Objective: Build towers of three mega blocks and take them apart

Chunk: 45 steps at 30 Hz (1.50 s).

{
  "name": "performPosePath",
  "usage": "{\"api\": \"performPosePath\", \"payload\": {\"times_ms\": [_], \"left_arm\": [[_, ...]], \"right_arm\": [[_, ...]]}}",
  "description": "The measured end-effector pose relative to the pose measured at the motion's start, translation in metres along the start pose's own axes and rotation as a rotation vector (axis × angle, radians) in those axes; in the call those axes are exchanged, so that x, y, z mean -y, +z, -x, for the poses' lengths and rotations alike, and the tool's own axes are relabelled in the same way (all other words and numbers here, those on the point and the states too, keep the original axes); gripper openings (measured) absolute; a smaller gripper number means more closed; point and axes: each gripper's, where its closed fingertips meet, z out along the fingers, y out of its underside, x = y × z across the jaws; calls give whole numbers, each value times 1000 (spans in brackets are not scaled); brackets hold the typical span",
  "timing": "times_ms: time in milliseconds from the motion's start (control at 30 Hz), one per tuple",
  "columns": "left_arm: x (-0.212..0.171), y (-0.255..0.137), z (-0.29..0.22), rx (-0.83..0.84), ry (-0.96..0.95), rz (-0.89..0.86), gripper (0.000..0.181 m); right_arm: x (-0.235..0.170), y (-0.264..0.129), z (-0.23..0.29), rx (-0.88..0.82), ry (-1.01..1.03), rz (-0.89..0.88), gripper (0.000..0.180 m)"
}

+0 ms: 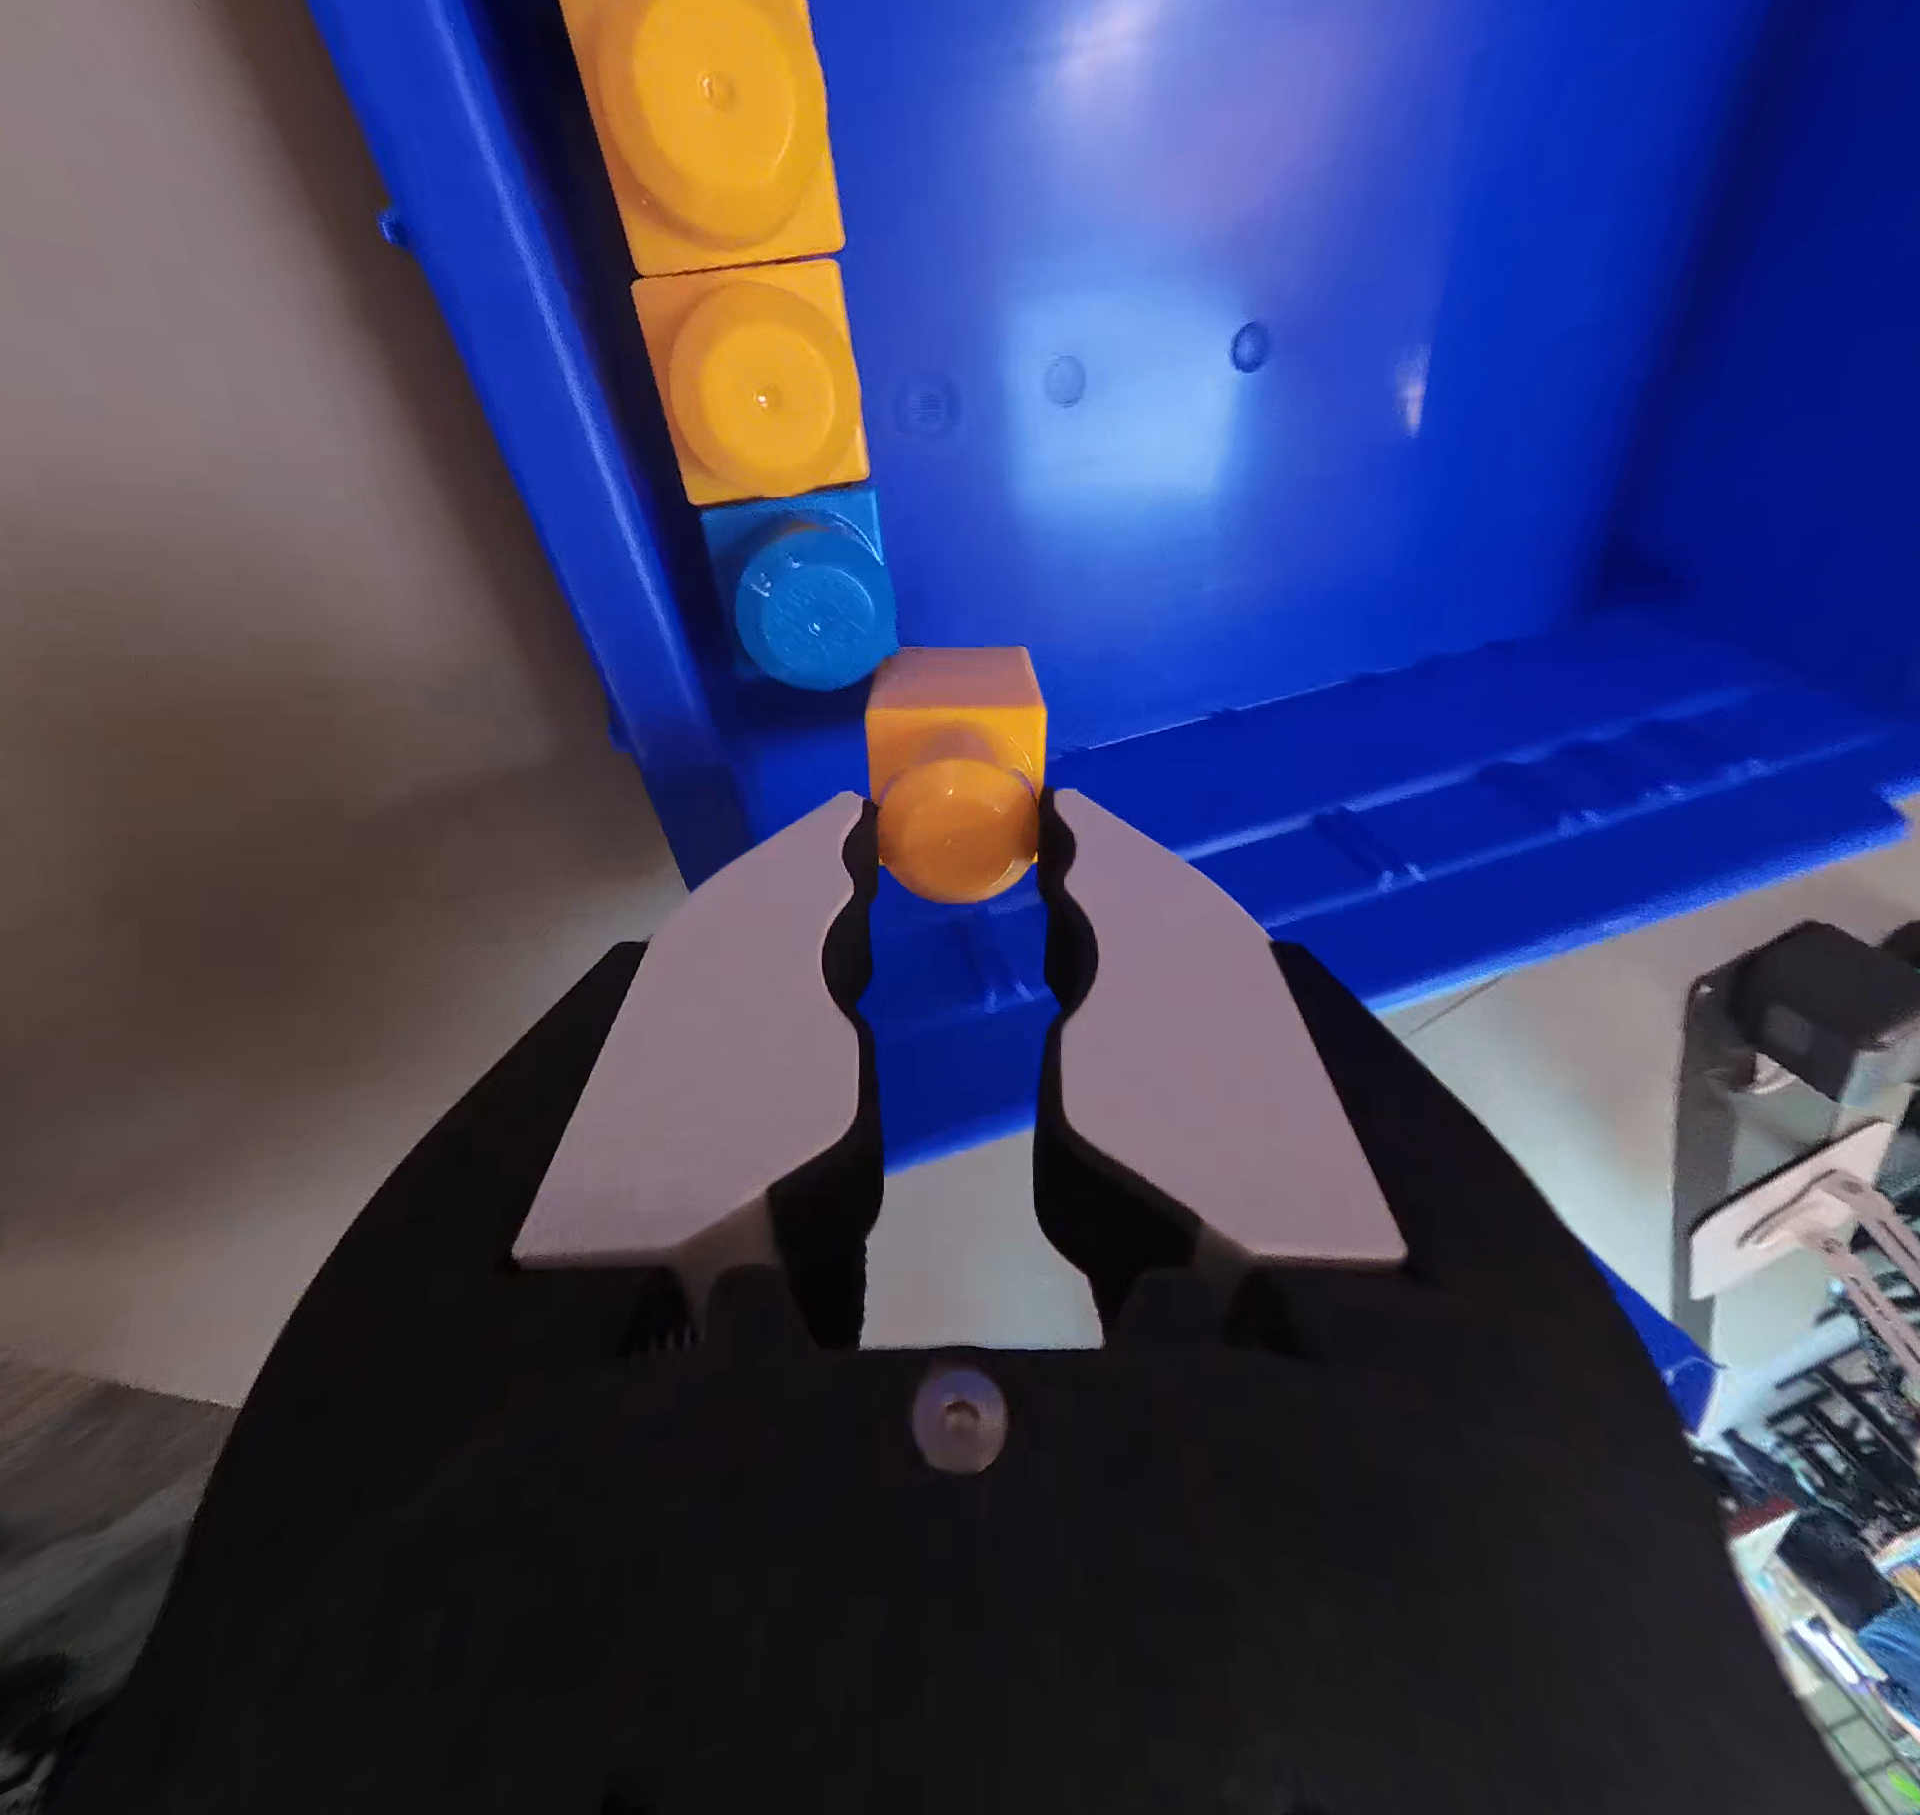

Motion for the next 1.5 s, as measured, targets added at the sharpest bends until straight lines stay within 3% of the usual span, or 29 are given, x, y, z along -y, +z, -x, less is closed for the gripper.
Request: {"api": "performPosePath", "payload": {"times_ms": [233, 567, 667, 767, 900, 1167, 1500], "left_arm": [[0, 0, -3, -14, 2, -4, 36], [1, 1, -8, -39, -6, -14, 36], [2, 2, -9, -46, -8, -19, 36], [3, 3, -12, -58, -11, -29, 36], [12, 3, -21, -87, -1, -64, 36], [35, -1, -39, -130, 39, -175, 36], [39, -2, -50, -171, 69, -198, 36]], "right_arm": [[-2, 22, 20, 96, 11, 55, 30], [-1, 25, 18, 150, 25, -8, 36], [4, 10, 7, 75, 24, -71, 44], [32, -30, 0, -62, 4, -248, 49], [88, -82, 60, -47, -176, -492, 49], [167, -118, 240, 292, -524, -793, 52], [189, -116, 276, 385, -574, -847, 33]]}}
